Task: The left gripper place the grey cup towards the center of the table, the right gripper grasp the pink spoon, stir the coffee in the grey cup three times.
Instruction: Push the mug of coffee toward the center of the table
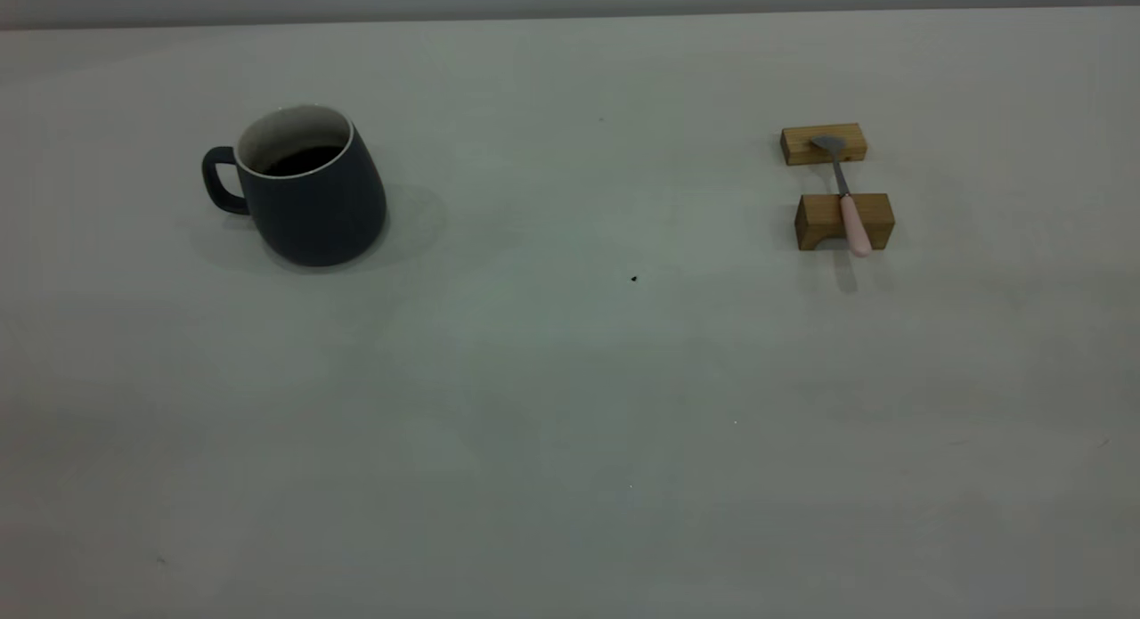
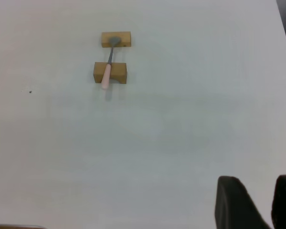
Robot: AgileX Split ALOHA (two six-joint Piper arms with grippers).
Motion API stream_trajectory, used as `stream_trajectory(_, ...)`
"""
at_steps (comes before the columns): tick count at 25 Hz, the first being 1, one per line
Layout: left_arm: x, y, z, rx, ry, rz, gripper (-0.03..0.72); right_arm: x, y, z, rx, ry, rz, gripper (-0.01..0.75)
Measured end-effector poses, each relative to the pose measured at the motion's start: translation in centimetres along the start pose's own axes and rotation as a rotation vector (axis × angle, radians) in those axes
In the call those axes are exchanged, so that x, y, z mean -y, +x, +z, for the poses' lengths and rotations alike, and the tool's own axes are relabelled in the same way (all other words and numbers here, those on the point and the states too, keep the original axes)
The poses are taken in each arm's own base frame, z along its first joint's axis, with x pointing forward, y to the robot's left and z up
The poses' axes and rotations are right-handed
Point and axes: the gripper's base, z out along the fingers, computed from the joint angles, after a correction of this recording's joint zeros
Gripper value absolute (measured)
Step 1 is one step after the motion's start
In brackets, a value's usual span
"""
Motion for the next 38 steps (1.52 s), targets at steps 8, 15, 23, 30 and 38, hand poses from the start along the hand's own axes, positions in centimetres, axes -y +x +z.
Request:
stream_trajectory(8,0.0,0.0,0.0,0.000,0.000,0.000,0.247,0.0,0.0,0.0,0.000,0.000,0.000,0.237)
stream_trajectory(15,0.0,0.0,0.0,0.000,0.000,0.000,0.247,0.0,0.0,0.0,0.000,0.000,0.000,0.237)
stream_trajectory(23,0.0,0.0,0.0,0.000,0.000,0.000,0.247,0.0,0.0,0.0,0.000,0.000,0.000,0.237)
stream_trajectory(30,0.0,-0.9,0.8,-0.089,0.002,0.012,0.247,0.0,0.0,0.0,0.000,0.000,0.000,0.237)
stream_trajectory(38,-0.6,-8.2,5.2,-0.271,-0.035,0.091,0.338,0.0,0.0,0.0,0.000,0.000,0.000,0.237)
